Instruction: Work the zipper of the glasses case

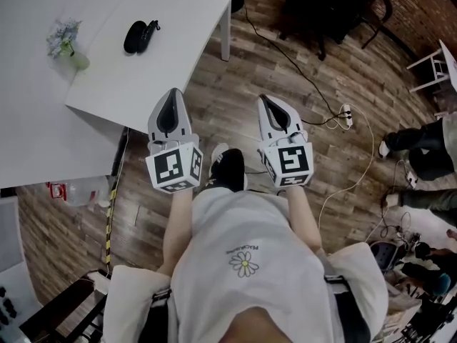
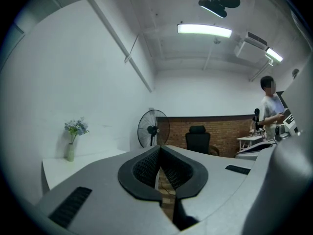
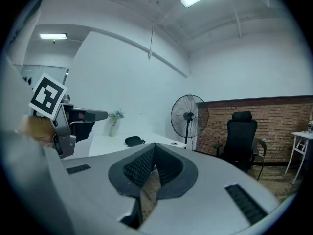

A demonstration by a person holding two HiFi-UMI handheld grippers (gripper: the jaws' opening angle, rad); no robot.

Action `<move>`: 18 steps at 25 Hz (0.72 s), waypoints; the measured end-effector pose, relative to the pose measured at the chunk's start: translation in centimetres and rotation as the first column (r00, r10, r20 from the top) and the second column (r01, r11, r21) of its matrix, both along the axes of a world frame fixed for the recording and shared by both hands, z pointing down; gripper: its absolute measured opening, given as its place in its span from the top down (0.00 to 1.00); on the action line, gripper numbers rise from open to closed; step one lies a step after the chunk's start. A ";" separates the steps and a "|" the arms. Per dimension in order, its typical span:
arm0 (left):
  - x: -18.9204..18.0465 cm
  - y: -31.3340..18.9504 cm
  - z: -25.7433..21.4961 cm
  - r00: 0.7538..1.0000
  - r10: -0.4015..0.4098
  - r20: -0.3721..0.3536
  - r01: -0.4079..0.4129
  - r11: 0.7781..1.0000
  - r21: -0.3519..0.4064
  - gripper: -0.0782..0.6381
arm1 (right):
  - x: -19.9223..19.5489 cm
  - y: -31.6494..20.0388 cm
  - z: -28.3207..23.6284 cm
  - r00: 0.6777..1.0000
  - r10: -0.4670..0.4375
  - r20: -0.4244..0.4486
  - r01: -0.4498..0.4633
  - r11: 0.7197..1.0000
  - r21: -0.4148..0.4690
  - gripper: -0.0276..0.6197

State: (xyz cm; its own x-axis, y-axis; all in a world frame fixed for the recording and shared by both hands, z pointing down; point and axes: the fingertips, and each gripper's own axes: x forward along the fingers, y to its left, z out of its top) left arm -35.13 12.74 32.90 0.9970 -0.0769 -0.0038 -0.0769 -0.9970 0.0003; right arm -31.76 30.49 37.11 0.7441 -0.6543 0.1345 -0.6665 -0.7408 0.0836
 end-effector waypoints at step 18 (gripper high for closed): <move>21.3 -5.0 0.8 0.997 -0.053 -0.054 0.055 0.998 0.028 0.87 | 20.5 -6.1 1.3 0.992 -0.123 -0.019 0.122 0.991 -0.046 0.95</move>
State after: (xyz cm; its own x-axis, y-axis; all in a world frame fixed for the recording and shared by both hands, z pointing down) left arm -13.79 7.71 33.73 0.9898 -0.1295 -0.0595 -0.1311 -0.9911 -0.0235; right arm -11.29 24.44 38.37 0.6618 -0.7344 0.1506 -0.7496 -0.6490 0.1300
